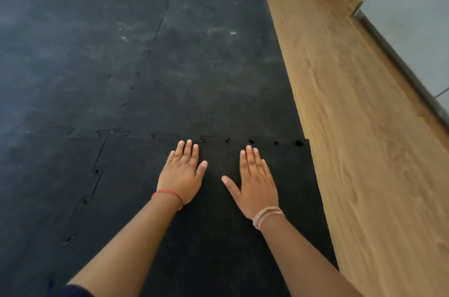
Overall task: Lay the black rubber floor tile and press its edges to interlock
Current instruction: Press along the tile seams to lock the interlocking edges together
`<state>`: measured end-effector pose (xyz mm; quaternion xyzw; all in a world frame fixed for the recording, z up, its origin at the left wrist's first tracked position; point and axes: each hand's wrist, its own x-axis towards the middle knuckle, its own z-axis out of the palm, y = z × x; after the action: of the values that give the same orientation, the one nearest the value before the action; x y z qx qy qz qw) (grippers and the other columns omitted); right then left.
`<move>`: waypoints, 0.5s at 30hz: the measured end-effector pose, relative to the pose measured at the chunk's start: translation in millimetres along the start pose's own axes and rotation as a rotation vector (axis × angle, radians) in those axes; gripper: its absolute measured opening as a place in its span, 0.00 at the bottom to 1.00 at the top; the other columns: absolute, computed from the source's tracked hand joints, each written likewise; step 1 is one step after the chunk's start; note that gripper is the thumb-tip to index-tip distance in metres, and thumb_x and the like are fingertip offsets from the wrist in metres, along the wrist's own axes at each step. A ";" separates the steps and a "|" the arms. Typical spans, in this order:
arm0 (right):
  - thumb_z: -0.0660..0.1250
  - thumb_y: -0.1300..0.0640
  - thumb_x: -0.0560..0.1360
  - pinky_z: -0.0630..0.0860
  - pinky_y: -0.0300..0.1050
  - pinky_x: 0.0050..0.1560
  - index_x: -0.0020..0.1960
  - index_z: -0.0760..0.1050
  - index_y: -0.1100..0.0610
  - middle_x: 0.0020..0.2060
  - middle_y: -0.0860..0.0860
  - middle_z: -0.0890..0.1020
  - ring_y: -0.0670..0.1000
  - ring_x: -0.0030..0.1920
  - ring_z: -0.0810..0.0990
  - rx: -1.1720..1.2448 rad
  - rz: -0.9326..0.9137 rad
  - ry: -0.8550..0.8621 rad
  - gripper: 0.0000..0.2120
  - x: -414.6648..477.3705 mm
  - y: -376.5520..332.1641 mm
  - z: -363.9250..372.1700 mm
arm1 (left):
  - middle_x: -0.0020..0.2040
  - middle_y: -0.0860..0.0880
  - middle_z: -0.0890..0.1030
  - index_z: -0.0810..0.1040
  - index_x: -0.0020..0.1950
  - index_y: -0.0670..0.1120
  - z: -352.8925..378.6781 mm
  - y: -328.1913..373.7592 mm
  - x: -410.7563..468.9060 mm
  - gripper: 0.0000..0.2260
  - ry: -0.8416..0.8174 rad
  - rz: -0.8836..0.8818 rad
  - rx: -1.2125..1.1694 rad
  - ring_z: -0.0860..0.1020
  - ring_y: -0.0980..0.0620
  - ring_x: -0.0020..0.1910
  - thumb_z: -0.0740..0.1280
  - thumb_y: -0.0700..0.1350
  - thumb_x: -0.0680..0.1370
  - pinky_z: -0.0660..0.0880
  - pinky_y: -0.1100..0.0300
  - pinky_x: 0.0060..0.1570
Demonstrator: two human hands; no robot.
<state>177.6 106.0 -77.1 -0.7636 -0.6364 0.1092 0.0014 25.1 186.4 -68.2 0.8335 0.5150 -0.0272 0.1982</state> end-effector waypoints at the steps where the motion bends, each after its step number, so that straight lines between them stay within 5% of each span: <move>1: 0.25 0.31 0.65 0.36 0.44 0.71 0.74 0.37 0.56 0.76 0.52 0.42 0.48 0.72 0.34 -0.005 0.034 0.002 0.45 -9.9 8.9 2.8 | 0.77 0.48 0.41 0.43 0.75 0.44 8.2 13.9 -2.6 0.25 -0.002 0.072 -0.005 0.38 0.52 0.74 0.43 0.53 0.81 0.38 0.57 0.71; 4: 0.28 0.29 0.64 0.34 0.43 0.70 0.71 0.32 0.54 0.74 0.50 0.37 0.48 0.71 0.33 -0.005 0.102 -0.010 0.43 -10.6 25.1 0.0 | 0.76 0.49 0.41 0.42 0.75 0.45 24.3 38.3 7.6 0.29 0.047 0.140 -0.054 0.36 0.57 0.72 0.36 0.59 0.78 0.35 0.60 0.68; 8: 0.32 0.27 0.62 0.32 0.44 0.69 0.72 0.32 0.57 0.74 0.52 0.35 0.49 0.71 0.31 -0.003 0.143 0.008 0.48 6.1 27.4 -2.6 | 0.72 0.53 0.39 0.41 0.73 0.46 35.5 35.1 16.2 0.45 0.145 0.132 -0.043 0.35 0.59 0.69 0.16 0.65 0.61 0.34 0.62 0.67; 11: 0.34 0.25 0.62 0.34 0.44 0.70 0.75 0.37 0.58 0.76 0.54 0.39 0.48 0.73 0.33 0.026 0.127 -0.075 0.52 8.6 31.3 -7.1 | 0.70 0.53 0.39 0.39 0.69 0.47 38.6 36.6 14.8 0.39 0.154 0.139 -0.036 0.36 0.58 0.70 0.17 0.63 0.64 0.35 0.61 0.68; 15: 0.50 0.30 0.72 0.40 0.47 0.73 0.75 0.37 0.59 0.76 0.55 0.39 0.52 0.76 0.37 -0.008 0.096 -0.282 0.46 21.4 39.6 -25.9 | 0.73 0.53 0.41 0.41 0.71 0.46 33.7 39.2 14.5 0.33 0.152 0.127 -0.022 0.37 0.58 0.70 0.27 0.59 0.69 0.36 0.62 0.68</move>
<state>224.0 122.8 -60.9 -0.7702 -0.5936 0.2127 -0.0963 71.3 171.3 -91.0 0.8619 0.4750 0.0545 0.1691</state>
